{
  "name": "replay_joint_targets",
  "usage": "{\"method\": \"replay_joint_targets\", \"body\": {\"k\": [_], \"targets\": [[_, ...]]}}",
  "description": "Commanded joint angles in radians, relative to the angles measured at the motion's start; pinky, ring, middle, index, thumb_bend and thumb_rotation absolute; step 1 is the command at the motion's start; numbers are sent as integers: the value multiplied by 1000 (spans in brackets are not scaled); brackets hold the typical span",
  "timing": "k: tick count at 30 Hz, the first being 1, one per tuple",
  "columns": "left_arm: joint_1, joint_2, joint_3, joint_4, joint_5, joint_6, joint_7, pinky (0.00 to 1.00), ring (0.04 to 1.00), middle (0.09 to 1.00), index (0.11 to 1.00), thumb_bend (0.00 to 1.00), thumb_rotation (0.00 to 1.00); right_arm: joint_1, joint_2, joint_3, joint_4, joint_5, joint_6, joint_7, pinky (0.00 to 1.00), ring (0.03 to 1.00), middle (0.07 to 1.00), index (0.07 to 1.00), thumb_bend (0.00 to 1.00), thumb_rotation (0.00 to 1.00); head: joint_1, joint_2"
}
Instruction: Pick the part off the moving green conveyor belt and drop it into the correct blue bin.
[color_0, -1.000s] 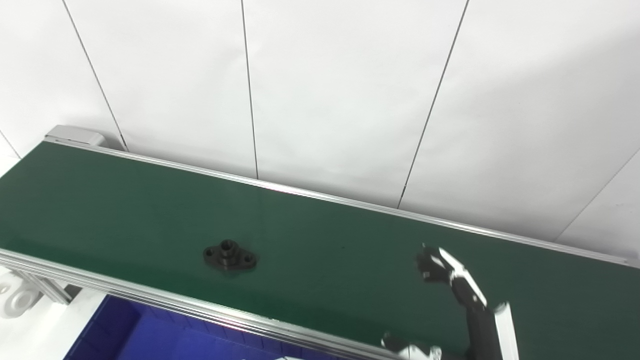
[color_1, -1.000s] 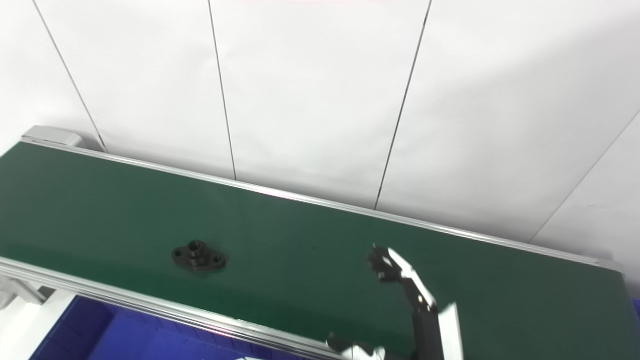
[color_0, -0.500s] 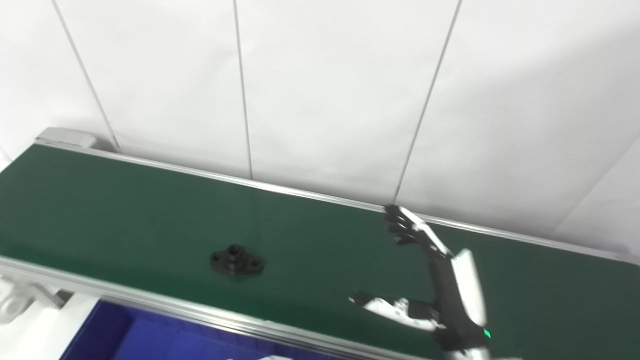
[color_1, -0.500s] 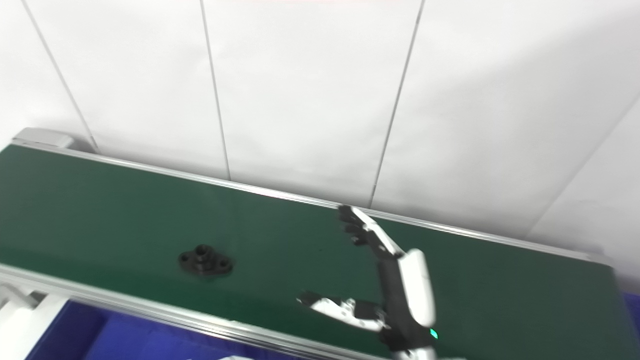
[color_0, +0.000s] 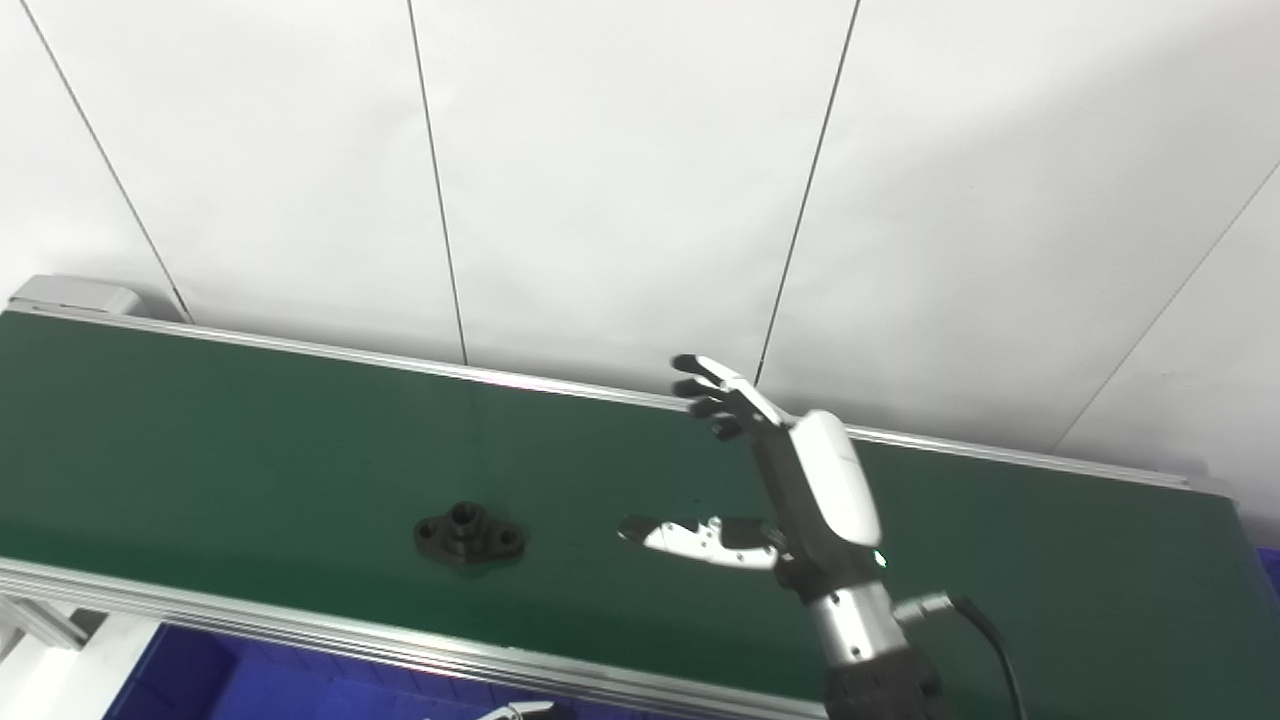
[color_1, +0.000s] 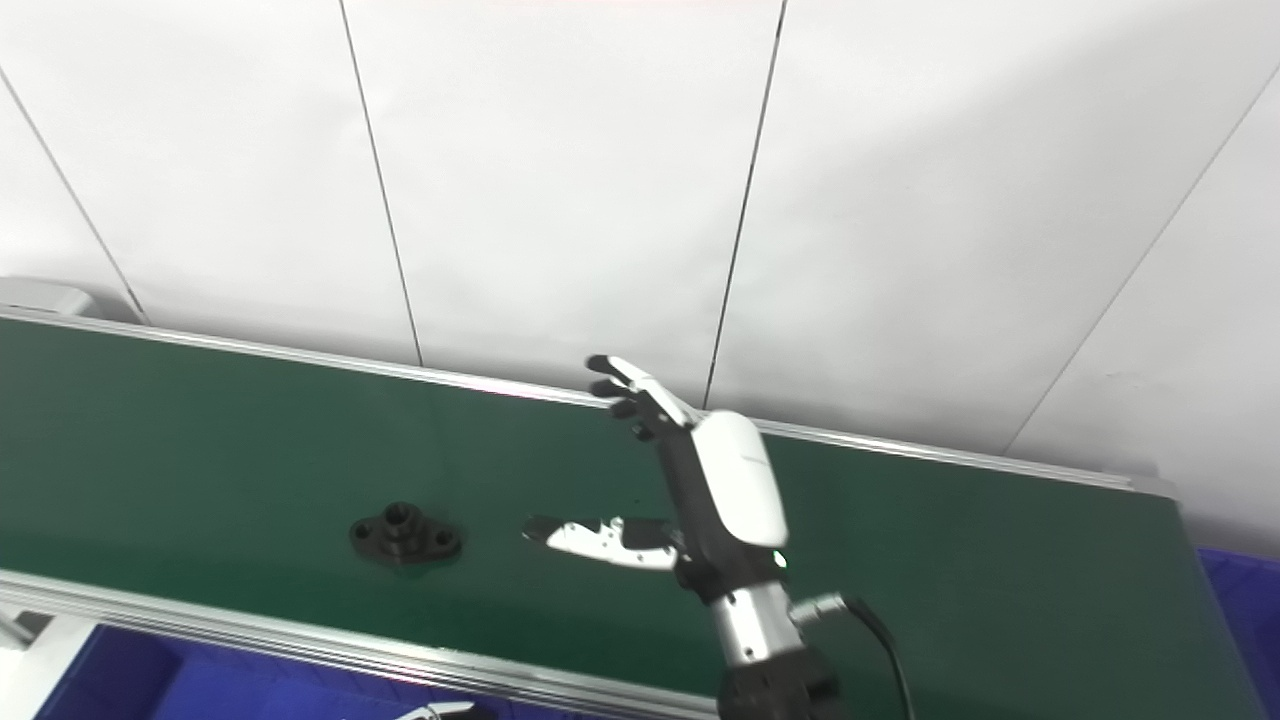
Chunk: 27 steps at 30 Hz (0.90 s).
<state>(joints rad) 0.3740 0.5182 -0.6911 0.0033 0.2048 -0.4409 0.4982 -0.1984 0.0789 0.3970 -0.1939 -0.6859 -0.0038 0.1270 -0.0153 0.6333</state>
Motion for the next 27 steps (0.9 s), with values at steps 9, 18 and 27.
{"method": "replay_joint_targets", "body": {"k": [9, 18, 27], "targets": [[16, 13, 37, -67, -23, -29, -35, 747, 805, 826, 810, 794, 398, -192, 5, 64, 133, -56, 54, 78, 630, 707, 771, 872, 762, 424, -25, 87], [46, 0, 65, -114, -24, -29, -69, 793, 833, 847, 835, 737, 451, -237, 26, 99, 217, -74, 65, 71, 584, 669, 736, 831, 777, 385, -26, 145], [73, -11, 77, -133, -13, -29, -85, 810, 843, 858, 846, 694, 467, -273, 19, 143, 282, -89, 80, 98, 606, 696, 754, 845, 770, 394, -3, 150]]}}
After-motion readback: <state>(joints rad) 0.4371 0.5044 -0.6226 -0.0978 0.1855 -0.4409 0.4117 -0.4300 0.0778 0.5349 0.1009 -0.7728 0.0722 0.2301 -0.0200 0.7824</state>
